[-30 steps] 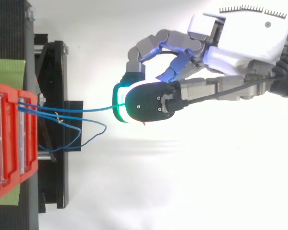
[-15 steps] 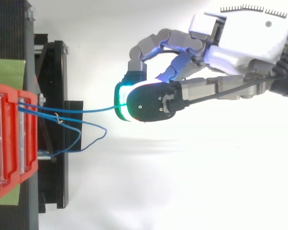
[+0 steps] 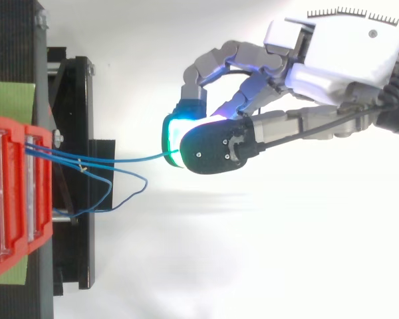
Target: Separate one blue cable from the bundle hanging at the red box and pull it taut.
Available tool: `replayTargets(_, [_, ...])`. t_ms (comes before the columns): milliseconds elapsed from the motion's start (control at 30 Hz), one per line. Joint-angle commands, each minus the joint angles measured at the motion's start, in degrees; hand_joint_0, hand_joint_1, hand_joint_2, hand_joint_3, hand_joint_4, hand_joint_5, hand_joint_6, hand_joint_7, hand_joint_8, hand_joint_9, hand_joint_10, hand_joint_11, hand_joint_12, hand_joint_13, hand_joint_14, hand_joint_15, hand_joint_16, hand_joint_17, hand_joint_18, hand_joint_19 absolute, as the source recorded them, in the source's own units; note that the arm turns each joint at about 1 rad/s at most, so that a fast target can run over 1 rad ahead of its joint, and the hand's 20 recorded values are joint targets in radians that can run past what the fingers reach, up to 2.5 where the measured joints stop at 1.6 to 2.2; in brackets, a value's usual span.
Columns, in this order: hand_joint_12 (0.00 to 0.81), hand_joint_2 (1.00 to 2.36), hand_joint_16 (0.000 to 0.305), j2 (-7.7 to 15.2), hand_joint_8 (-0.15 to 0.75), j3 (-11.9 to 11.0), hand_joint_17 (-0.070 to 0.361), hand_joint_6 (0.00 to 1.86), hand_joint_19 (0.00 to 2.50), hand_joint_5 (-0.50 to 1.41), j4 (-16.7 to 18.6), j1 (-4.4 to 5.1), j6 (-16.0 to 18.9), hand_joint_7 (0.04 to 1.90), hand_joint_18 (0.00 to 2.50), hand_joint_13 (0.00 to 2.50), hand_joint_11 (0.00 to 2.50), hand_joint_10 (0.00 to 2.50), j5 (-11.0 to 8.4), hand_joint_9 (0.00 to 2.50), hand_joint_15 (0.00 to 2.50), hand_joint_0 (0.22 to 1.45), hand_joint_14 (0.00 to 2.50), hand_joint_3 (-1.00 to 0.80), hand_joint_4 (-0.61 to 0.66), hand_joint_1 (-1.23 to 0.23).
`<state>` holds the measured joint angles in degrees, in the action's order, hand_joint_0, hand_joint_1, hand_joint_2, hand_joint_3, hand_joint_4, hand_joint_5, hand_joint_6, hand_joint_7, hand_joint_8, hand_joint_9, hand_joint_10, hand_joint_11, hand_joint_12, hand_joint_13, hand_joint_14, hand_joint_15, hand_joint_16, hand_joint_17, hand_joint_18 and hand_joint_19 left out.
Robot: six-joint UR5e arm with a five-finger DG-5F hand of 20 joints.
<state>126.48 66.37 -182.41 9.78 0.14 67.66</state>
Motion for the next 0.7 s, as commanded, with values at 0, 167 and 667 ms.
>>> replayTargets(0, [0.287, 1.02, 0.039, 0.0, 0.261, -0.01, 0.088, 0.94, 0.49, -0.23, -0.05, -0.03, 0.04, 1.09, 0.68, 0.8, 0.76, 0.02, 0.02, 0.99, 0.37, 0.69, 0.01, -0.31, -0.12, -0.7])
replayTargets(167, [0.29, 1.03, 0.039, 0.0, 0.268, -0.01, 0.088, 0.95, 0.52, -0.22, -0.4, 0.06, 0.04, 1.12, 0.69, 0.8, 0.78, 0.02, -0.07, 1.02, 0.38, 0.68, 0.01, -0.22, -0.15, -0.7])
replayTargets(667, [0.306, 1.02, 0.04, 0.0, 0.273, -0.01, 0.09, 0.94, 0.5, -0.22, -0.57, -0.03, 0.04, 1.09, 0.71, 1.0, 1.14, 0.02, -0.16, 1.16, 0.66, 0.68, 0.02, -0.3, -0.09, -0.69])
